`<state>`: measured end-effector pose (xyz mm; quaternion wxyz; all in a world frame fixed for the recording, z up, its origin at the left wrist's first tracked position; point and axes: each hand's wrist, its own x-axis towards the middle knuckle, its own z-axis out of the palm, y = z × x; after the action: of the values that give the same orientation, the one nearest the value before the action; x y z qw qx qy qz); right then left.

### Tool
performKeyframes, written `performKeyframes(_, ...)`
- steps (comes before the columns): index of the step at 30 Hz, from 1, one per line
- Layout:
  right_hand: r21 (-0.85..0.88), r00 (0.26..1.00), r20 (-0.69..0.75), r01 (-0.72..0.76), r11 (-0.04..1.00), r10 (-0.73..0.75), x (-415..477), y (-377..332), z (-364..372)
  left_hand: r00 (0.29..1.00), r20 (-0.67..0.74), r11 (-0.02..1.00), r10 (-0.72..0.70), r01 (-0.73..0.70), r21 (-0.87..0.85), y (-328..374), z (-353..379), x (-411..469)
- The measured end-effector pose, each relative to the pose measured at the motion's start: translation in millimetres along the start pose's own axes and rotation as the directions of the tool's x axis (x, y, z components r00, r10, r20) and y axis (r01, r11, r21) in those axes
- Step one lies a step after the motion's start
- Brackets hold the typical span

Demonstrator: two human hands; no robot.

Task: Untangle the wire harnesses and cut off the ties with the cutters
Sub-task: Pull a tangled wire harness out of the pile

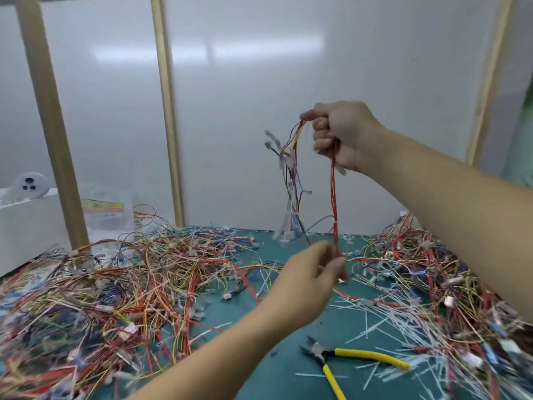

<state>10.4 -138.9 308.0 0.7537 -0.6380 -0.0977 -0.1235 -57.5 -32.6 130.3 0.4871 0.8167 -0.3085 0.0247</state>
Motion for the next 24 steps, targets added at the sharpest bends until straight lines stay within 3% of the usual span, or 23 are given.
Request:
performKeyframes(3, 0.076, 0.997, 0.081, -0.004, 0.997, -0.002, 6, -16, -12, 1.000, 0.010, 0.909, 0.028, -0.021, -0.416, 20, -13, 8)
performKeyframes(7, -0.133, 0.994, 0.090, -0.047, 0.990, 0.059, 10, -10, -42, 0.978, -0.041, 0.672, 0.206, -0.172, -0.721, 63, -45, 29)
performKeyframes(10, -0.296, 0.996, 0.035, -0.065, 0.953, 0.079, -6, 20, -59, 0.982, -0.052, 0.686, 0.180, -0.163, -0.709, 71, -60, 46)
performKeyframes(13, -0.552, 0.990, -0.136, -0.047, 0.832, -0.034, -40, 65, -79, 0.998, -0.019, 0.774, 0.053, -0.053, -0.631, 41, -56, 47)
performKeyframes(15, -0.595, 0.973, -0.209, -0.051, 0.802, -0.093, -75, 96, -87, 0.999, -0.020, 0.777, -0.029, 0.010, -0.629, 9, -44, 42)
performKeyframes(17, -0.507, 0.988, -0.152, -0.094, 0.857, 0.018, -113, 124, -84, 0.998, -0.026, 0.769, -0.055, 0.026, -0.639, -19, -31, 38)
performKeyframes(20, -0.342, 0.976, 0.078, -0.165, 0.925, 0.203, -148, 153, -72, 0.999, -0.030, 0.835, 0.010, -0.025, -0.550, -44, -17, 34)
performKeyframes(22, -0.332, 0.979, 0.120, -0.116, 0.936, 0.164, -154, 165, -73, 0.998, 0.000, 0.914, 0.067, -0.061, -0.402, -53, -12, 32)
performKeyframes(24, -0.390, 0.990, 0.109, -0.036, 0.920, 0.085, -155, 174, -77, 0.998, 0.017, 0.931, 0.062, -0.052, -0.362, -60, -7, 26)
